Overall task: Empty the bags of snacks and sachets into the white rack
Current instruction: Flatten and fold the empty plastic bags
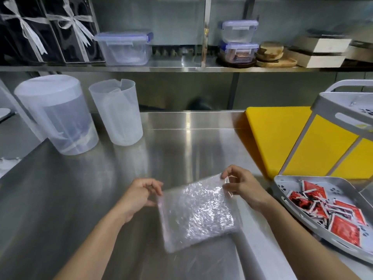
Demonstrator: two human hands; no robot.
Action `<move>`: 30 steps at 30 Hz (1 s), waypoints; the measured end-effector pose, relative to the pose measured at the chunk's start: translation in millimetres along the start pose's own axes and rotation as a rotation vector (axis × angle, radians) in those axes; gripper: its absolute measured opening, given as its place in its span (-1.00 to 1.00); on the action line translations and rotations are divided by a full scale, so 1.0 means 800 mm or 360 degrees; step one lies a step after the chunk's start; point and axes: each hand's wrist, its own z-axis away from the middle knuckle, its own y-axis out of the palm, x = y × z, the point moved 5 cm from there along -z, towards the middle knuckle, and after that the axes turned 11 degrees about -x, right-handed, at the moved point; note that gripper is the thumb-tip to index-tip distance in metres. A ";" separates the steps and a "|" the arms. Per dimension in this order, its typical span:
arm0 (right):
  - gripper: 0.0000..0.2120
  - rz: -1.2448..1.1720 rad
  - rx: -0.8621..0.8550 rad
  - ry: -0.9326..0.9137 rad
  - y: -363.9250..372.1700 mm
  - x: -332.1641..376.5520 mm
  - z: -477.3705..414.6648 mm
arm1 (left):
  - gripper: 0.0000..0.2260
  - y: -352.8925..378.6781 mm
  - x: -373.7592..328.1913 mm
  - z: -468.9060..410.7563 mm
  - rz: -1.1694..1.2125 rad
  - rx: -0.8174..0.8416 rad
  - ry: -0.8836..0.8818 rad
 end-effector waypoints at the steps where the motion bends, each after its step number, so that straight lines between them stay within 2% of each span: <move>1: -0.74 0.0063 0.0017 -0.0098 0.004 0.010 0.002 | -0.59 -0.003 -0.003 -0.003 -0.0124 -0.0124 0.0088; 2: -0.71 0.0111 0.0066 -0.0194 0.010 0.021 0.005 | -0.64 -0.003 -0.010 -0.004 -0.0176 -0.0197 0.0202; 3: -0.70 0.0173 0.0131 -0.0284 0.017 0.033 0.009 | -0.72 0.000 -0.017 -0.001 -0.0139 -0.0150 0.0282; 4: -0.69 0.0240 0.0198 -0.0367 0.026 0.047 0.013 | -0.77 0.011 -0.025 0.005 -0.0075 0.0049 0.0299; 6: -0.72 0.0328 0.0327 -0.0467 0.041 0.073 0.021 | -0.52 0.043 -0.028 0.019 -0.0156 0.0581 0.0212; 7: -0.71 0.0343 0.0376 -0.0481 0.048 0.084 0.025 | -0.48 0.058 -0.028 0.028 -0.0220 0.0779 0.0158; 9: -0.60 0.0395 0.0401 -0.0521 0.057 0.098 0.028 | -0.61 0.081 -0.026 0.034 -0.0139 0.0913 0.0138; 11: -0.49 0.0539 0.0260 -0.0555 0.057 0.094 0.022 | -0.75 0.085 -0.028 0.030 -0.0006 0.0702 0.0147; 13: -0.36 0.0563 -0.0012 -0.0526 0.048 0.087 0.015 | -0.76 0.076 -0.028 0.024 0.0111 0.0438 0.0143; 15: -0.19 0.0191 -0.0208 -0.0220 0.038 0.070 0.012 | -0.80 0.063 -0.031 0.021 0.0272 0.0251 0.0109; 18: 0.02 -0.0369 -0.0083 0.0250 0.044 0.036 0.020 | -0.76 0.051 -0.032 0.020 0.0617 0.0179 -0.0022; 20: -0.07 -0.0583 0.0122 0.0396 0.057 0.020 0.029 | -0.77 0.050 -0.033 0.022 0.0845 0.0224 -0.0114; 23: -0.59 -0.0766 0.0293 0.0462 0.069 0.010 0.040 | -0.79 0.052 -0.033 0.026 0.0938 0.0267 -0.0185; 24: -0.70 -0.0783 0.0310 0.0468 0.070 0.008 0.042 | -0.79 0.051 -0.032 0.027 0.0911 0.0265 -0.0193; 26: -0.77 -0.0741 0.0275 0.0457 0.066 0.002 0.040 | -0.77 0.050 -0.028 0.031 0.0775 0.0295 -0.0199; 30: -0.74 -0.0662 0.0073 0.0384 0.049 -0.003 0.039 | -0.54 0.052 -0.012 0.044 0.0331 0.0438 -0.0212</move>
